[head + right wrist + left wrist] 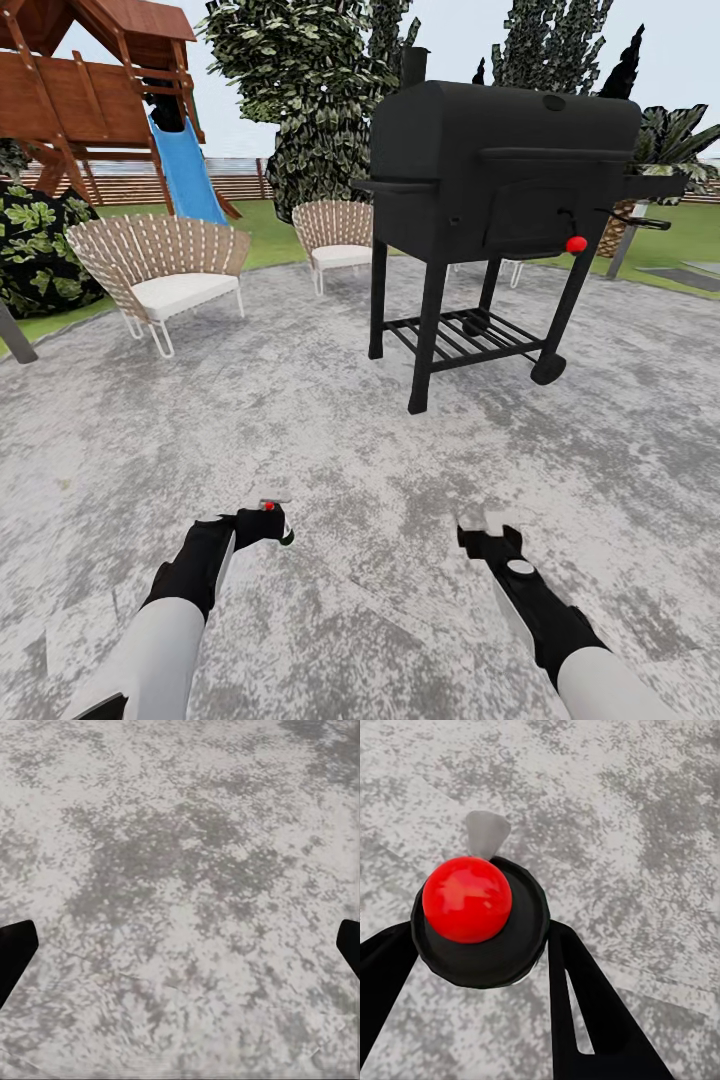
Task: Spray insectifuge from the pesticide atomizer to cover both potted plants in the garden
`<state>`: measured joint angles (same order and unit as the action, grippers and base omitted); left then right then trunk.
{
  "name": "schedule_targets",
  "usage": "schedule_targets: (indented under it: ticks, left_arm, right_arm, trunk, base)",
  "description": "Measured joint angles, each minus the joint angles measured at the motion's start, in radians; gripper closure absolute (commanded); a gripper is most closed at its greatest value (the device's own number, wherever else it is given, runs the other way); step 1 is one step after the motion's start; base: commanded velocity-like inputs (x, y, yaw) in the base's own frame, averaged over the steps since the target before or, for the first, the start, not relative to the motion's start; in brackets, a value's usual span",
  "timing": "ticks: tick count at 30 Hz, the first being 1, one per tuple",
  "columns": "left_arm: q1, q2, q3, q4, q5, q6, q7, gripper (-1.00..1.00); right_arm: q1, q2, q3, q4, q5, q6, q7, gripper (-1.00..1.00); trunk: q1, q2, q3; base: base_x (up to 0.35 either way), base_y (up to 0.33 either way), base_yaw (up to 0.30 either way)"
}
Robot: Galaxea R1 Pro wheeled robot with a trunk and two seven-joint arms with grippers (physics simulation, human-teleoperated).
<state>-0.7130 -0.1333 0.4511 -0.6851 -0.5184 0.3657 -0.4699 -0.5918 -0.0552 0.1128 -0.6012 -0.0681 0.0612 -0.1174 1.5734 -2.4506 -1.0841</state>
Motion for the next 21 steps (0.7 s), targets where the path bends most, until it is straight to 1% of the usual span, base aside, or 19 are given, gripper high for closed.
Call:
schedule_targets:
  ticks: [3,6,7,8,10,13,16,21]
  left_arm:
    - [0.001,0.001,0.000,0.000,0.000,0.000,0.000,1.00]
    - [0.001,0.002,0.000,0.000,-0.001,0.000,0.001,1.00]
    - [0.001,0.002,0.000,0.000,-0.001,0.000,0.001,1.00]
    - [0.000,0.002,0.000,0.000,-0.002,0.000,0.001,1.00]
    - [0.000,0.003,0.000,-0.001,-0.003,0.000,0.001,1.00]
    - [0.000,0.003,-0.001,-0.001,-0.003,0.000,0.001,1.00]
    - [0.000,0.003,-0.001,-0.001,-0.003,0.000,0.001,1.00]
    - [0.001,0.003,-0.001,-0.002,-0.003,0.001,0.000,1.00]
  right_arm:
    - [0.000,-0.001,-0.003,0.019,-0.004,-0.001,-0.001,-1.00]
    - [0.000,-0.003,-0.032,0.073,-0.050,0.000,0.000,-1.00]
    - [0.000,-0.008,-0.047,0.087,-0.086,0.000,0.000,-1.00]
    - [0.000,-0.009,-0.051,0.091,-0.100,0.000,0.000,-1.00]
    - [0.000,-0.022,-0.058,0.100,-0.121,0.001,0.000,-1.00]
    - [0.000,-0.025,-0.059,0.101,-0.125,0.000,0.001,-1.00]
    - [0.000,-0.025,-0.059,0.102,-0.126,0.000,0.000,-1.00]
    - [0.000,-0.025,-0.059,0.101,-0.127,0.001,-0.002,-1.00]
  trunk:
    - [0.000,0.000,0.000]
    - [0.000,0.000,0.001]
    - [0.000,0.000,0.003]
    - [0.000,0.000,0.004]
    - [0.000,0.000,0.007]
    - [0.000,0.000,0.011]
    - [0.000,0.000,0.016]
    - [0.000,0.000,0.019]
  base:
    - [0.000,0.000,0.000]
    - [0.000,0.000,-0.021]
    - [0.000,0.000,-0.078]
    - [0.000,0.000,-0.106]
    - [0.003,0.003,-0.148]
    - [0.098,0.088,-0.176]
    - [0.208,0.187,-0.198]
    - [0.245,0.219,-0.065]
